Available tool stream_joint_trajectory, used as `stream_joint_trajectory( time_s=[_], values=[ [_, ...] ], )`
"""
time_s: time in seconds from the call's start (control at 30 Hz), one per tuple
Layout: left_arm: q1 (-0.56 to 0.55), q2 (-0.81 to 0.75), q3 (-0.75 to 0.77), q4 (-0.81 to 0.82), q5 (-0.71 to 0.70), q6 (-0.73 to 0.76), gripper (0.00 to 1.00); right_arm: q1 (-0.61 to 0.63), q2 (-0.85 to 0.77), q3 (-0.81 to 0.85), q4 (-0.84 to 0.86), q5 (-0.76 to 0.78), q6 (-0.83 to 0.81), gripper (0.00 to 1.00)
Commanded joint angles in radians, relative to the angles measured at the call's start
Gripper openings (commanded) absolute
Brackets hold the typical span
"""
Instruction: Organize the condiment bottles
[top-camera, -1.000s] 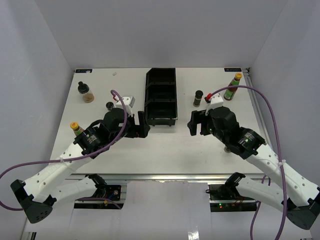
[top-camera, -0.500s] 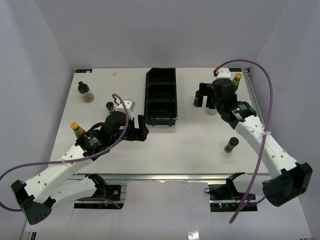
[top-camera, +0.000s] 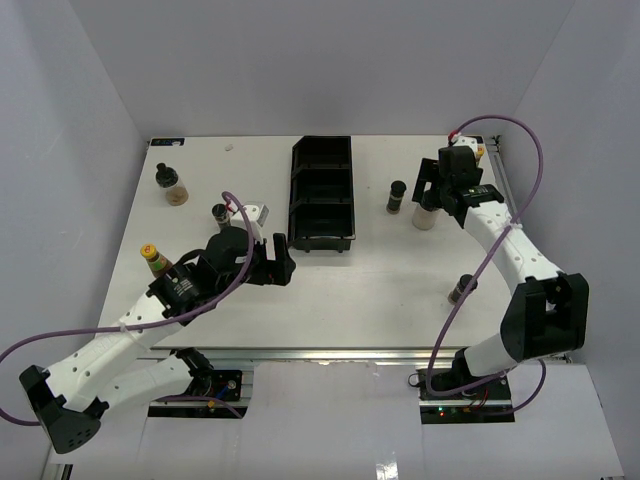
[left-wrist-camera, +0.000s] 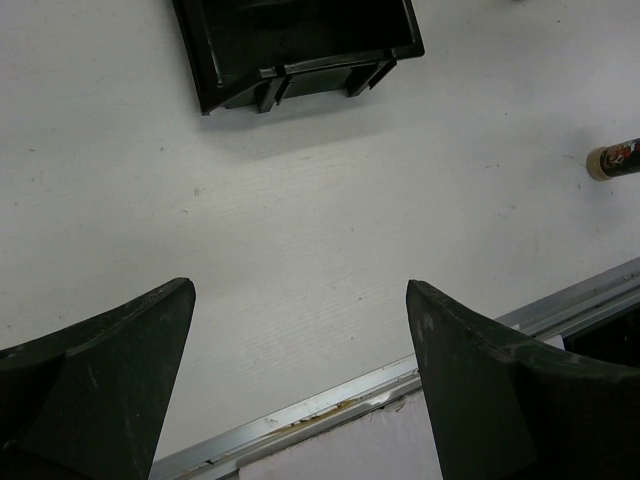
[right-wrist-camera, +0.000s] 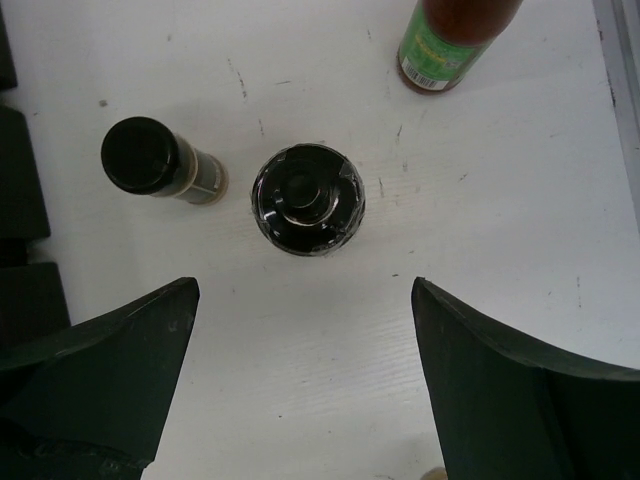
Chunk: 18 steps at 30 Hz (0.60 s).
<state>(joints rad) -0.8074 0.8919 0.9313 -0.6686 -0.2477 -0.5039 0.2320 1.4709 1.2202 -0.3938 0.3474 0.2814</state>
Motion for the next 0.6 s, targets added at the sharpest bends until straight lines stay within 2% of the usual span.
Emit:
stream_joint_trajectory(
  time_s=[0.0,0.17,0.57],
  values=[
    [-0.001,-0.042,0.003,0.015,0.028,0.018,0.98,-0.051,0.063,0.038,0.085,-0.034,0.016,0.91],
    [-0.001,-0.042,0.018,0.000,-0.007,0.032,0.98,-0.073,0.119,0.025,0.153,-0.090,0.002,0.90],
    [-0.002,-0.001,0.020,0.007,-0.014,0.046,0.98,-0.092,0.274,0.097,0.165,-0.095,-0.024,0.83]
  ],
)
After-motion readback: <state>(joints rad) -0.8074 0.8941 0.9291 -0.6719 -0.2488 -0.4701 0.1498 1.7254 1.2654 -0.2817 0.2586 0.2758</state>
